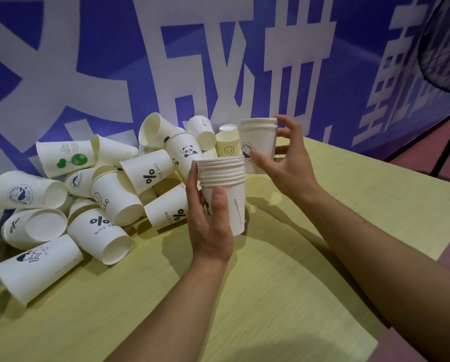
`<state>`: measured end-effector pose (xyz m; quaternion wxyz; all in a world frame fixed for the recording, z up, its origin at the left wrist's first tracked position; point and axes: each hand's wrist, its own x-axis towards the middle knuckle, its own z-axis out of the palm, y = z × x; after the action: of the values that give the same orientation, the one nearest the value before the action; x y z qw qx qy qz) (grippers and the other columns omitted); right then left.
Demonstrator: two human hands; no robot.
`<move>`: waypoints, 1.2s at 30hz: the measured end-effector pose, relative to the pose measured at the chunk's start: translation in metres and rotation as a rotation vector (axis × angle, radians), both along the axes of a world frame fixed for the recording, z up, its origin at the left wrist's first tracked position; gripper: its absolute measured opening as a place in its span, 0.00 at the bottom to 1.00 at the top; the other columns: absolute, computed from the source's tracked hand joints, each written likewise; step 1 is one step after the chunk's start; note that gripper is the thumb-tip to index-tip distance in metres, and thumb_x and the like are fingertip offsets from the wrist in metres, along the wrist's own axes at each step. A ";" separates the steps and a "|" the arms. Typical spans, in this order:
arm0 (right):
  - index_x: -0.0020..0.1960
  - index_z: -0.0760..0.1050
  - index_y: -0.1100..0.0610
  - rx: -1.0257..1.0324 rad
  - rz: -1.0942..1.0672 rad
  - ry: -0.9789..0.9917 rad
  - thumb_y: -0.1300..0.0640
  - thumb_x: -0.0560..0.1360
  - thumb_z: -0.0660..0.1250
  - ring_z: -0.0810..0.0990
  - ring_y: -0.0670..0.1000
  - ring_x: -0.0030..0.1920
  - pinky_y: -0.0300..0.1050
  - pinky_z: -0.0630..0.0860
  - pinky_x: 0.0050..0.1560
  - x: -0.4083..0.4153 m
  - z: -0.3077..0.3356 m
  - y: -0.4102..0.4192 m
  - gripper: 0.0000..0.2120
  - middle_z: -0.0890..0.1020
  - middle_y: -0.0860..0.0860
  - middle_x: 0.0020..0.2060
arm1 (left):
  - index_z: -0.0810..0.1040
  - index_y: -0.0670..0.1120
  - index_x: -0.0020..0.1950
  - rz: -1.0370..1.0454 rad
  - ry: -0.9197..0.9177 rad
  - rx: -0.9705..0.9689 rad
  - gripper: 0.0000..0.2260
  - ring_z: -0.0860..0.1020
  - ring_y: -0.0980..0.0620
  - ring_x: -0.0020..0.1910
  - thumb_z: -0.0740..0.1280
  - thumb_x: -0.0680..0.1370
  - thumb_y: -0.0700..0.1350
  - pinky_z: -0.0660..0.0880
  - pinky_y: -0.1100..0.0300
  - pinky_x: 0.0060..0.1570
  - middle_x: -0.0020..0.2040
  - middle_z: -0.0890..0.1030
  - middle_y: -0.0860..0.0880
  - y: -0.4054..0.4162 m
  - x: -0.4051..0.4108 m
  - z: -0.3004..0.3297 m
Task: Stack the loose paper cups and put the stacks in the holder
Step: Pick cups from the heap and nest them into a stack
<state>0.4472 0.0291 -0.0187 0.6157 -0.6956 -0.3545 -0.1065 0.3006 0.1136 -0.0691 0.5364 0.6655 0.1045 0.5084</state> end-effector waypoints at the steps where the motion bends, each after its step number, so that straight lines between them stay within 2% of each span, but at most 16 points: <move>1: 0.72 0.60 0.46 0.022 -0.004 -0.003 0.51 0.71 0.77 0.78 0.46 0.52 0.38 0.82 0.44 -0.001 0.001 -0.001 0.36 0.71 0.46 0.60 | 0.61 0.60 0.77 -0.008 0.010 0.009 0.29 0.79 0.56 0.61 0.59 0.76 0.62 0.79 0.61 0.51 0.69 0.75 0.52 0.000 0.000 0.000; 3: 0.71 0.60 0.48 0.096 0.006 0.004 0.52 0.71 0.77 0.78 0.46 0.52 0.40 0.83 0.45 -0.003 0.004 -0.003 0.35 0.71 0.47 0.60 | 0.61 0.60 0.78 -0.019 0.052 0.027 0.30 0.78 0.59 0.61 0.59 0.76 0.63 0.79 0.60 0.53 0.68 0.76 0.58 -0.001 0.000 -0.002; 5: 0.69 0.60 0.50 0.197 0.010 0.015 0.55 0.71 0.77 0.79 0.44 0.53 0.42 0.83 0.46 -0.006 0.008 -0.005 0.34 0.71 0.46 0.59 | 0.61 0.64 0.77 -0.026 0.109 0.042 0.30 0.78 0.57 0.63 0.60 0.76 0.65 0.80 0.48 0.58 0.69 0.75 0.60 -0.001 0.000 -0.003; 6: 0.69 0.59 0.52 0.247 0.006 0.020 0.56 0.72 0.77 0.78 0.41 0.54 0.41 0.83 0.46 -0.008 0.010 -0.006 0.34 0.70 0.45 0.58 | 0.61 0.66 0.77 -0.024 0.130 0.053 0.29 0.77 0.57 0.64 0.60 0.76 0.66 0.79 0.46 0.59 0.69 0.75 0.61 -0.001 0.000 -0.003; 8: 0.69 0.59 0.55 0.328 0.008 0.034 0.57 0.72 0.76 0.78 0.36 0.54 0.37 0.81 0.46 -0.011 0.013 -0.007 0.34 0.70 0.44 0.57 | 0.61 0.71 0.75 -0.017 0.156 0.079 0.27 0.76 0.59 0.65 0.59 0.75 0.66 0.78 0.46 0.62 0.69 0.74 0.63 -0.003 -0.001 -0.002; 10: 0.68 0.58 0.53 0.372 0.032 0.042 0.56 0.72 0.76 0.78 0.37 0.54 0.37 0.80 0.46 -0.016 0.014 -0.008 0.33 0.70 0.47 0.58 | 0.60 0.74 0.74 -0.011 0.176 0.091 0.26 0.76 0.59 0.66 0.59 0.75 0.67 0.78 0.47 0.62 0.71 0.74 0.60 -0.004 -0.002 -0.001; 14: 0.71 0.60 0.48 0.283 0.158 0.099 0.49 0.73 0.73 0.81 0.49 0.55 0.45 0.83 0.48 -0.020 0.012 -0.004 0.33 0.72 0.48 0.60 | 0.60 0.73 0.74 -0.019 0.200 0.096 0.27 0.76 0.59 0.66 0.59 0.75 0.68 0.78 0.47 0.62 0.71 0.74 0.59 -0.004 -0.002 -0.001; 18: 0.72 0.61 0.50 0.255 0.163 0.131 0.49 0.74 0.72 0.82 0.52 0.55 0.49 0.83 0.50 -0.017 0.011 -0.003 0.32 0.73 0.47 0.59 | 0.59 0.68 0.76 -0.026 0.213 0.091 0.30 0.76 0.62 0.63 0.59 0.74 0.68 0.80 0.50 0.59 0.70 0.74 0.58 -0.003 -0.001 -0.002; 22: 0.68 0.63 0.45 0.294 0.179 0.115 0.44 0.70 0.74 0.82 0.54 0.55 0.50 0.83 0.50 -0.023 0.012 -0.003 0.32 0.74 0.48 0.59 | 0.58 0.75 0.73 -0.051 0.245 0.111 0.27 0.76 0.60 0.63 0.58 0.74 0.69 0.79 0.50 0.60 0.71 0.73 0.58 -0.004 -0.002 -0.001; 24: 0.68 0.63 0.45 0.258 0.213 0.081 0.46 0.70 0.74 0.82 0.52 0.54 0.46 0.83 0.48 -0.028 0.012 -0.002 0.31 0.74 0.47 0.58 | 0.57 0.77 0.72 -0.058 0.257 0.112 0.26 0.77 0.61 0.61 0.58 0.74 0.70 0.80 0.52 0.58 0.70 0.74 0.58 -0.004 -0.002 -0.001; 26: 0.67 0.64 0.47 0.192 0.252 0.049 0.48 0.72 0.72 0.81 0.47 0.52 0.42 0.82 0.46 -0.032 0.009 0.000 0.28 0.75 0.45 0.57 | 0.58 0.74 0.73 -0.048 0.257 0.102 0.27 0.77 0.63 0.59 0.58 0.74 0.70 0.81 0.54 0.56 0.69 0.75 0.57 -0.003 -0.001 -0.002; 30: 0.55 0.74 0.47 0.107 0.194 -0.007 0.41 0.73 0.65 0.77 0.42 0.51 0.36 0.78 0.47 -0.033 0.005 0.003 0.15 0.77 0.48 0.55 | 0.59 0.68 0.76 0.003 0.198 0.073 0.29 0.78 0.64 0.57 0.57 0.75 0.68 0.79 0.57 0.53 0.67 0.76 0.57 -0.001 0.000 -0.004; 33: 0.48 0.77 0.47 0.047 0.200 -0.032 0.46 0.76 0.65 0.77 0.44 0.51 0.40 0.79 0.49 -0.029 0.002 0.004 0.06 0.76 0.48 0.52 | 0.59 0.71 0.74 0.033 0.153 0.040 0.26 0.79 0.62 0.57 0.57 0.76 0.67 0.79 0.59 0.51 0.68 0.76 0.56 0.000 0.000 -0.003; 36: 0.49 0.78 0.47 0.048 0.201 -0.066 0.48 0.77 0.64 0.77 0.44 0.50 0.41 0.80 0.48 -0.026 0.000 0.003 0.06 0.76 0.47 0.51 | 0.60 0.71 0.73 0.047 0.126 0.030 0.25 0.78 0.59 0.61 0.58 0.76 0.66 0.78 0.61 0.52 0.70 0.76 0.54 0.000 0.000 -0.002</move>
<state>0.4213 0.0325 -0.0186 0.6276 -0.6379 -0.4399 -0.0755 0.3009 0.1133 -0.0708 0.5067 0.7016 0.1459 0.4793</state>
